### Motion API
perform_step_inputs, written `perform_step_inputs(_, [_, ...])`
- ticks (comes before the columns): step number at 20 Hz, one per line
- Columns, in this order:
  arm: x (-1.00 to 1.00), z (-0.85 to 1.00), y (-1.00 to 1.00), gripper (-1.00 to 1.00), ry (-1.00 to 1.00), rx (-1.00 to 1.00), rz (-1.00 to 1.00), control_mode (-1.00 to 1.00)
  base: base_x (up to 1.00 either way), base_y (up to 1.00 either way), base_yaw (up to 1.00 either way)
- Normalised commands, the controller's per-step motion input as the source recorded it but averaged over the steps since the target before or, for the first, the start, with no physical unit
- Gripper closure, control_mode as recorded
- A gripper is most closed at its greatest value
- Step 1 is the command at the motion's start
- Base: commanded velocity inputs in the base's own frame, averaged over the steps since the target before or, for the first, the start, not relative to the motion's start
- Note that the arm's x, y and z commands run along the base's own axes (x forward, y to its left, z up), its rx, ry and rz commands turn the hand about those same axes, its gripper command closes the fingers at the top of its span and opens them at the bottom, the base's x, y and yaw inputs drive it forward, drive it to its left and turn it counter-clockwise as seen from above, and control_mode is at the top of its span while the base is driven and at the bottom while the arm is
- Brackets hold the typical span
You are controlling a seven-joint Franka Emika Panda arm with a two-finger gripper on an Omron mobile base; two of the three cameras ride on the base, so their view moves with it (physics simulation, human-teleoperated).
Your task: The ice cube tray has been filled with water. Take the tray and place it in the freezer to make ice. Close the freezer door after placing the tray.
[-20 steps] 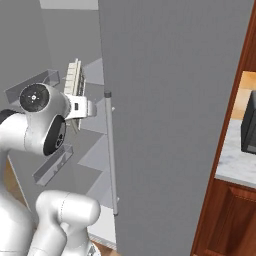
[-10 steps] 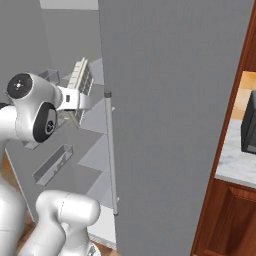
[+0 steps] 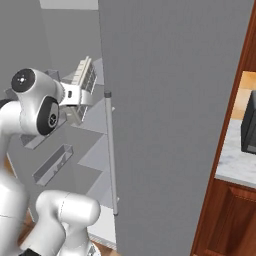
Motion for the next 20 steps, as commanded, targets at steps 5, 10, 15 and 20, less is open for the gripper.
perform_step_inputs(5, [0.3, 0.0, 0.0, 1.0, 0.0, 0.0, 0.0, -1.0, 0.0, 0.0, 0.0])
perform_step_inputs(10, [0.21, 0.01, 0.01, 1.0, 0.0, 0.0, 0.0, -1.0, 0.0, 0.0, 0.0])
perform_step_inputs(15, [0.0, 0.07, 0.0, 1.0, 0.0, 0.0, -0.02, -1.0, 0.0, 0.0, 0.0])
perform_step_inputs(20, [0.0, 0.12, 0.02, 1.0, 0.0, 0.0, 0.0, -1.0, 0.0, 0.0, 0.0])
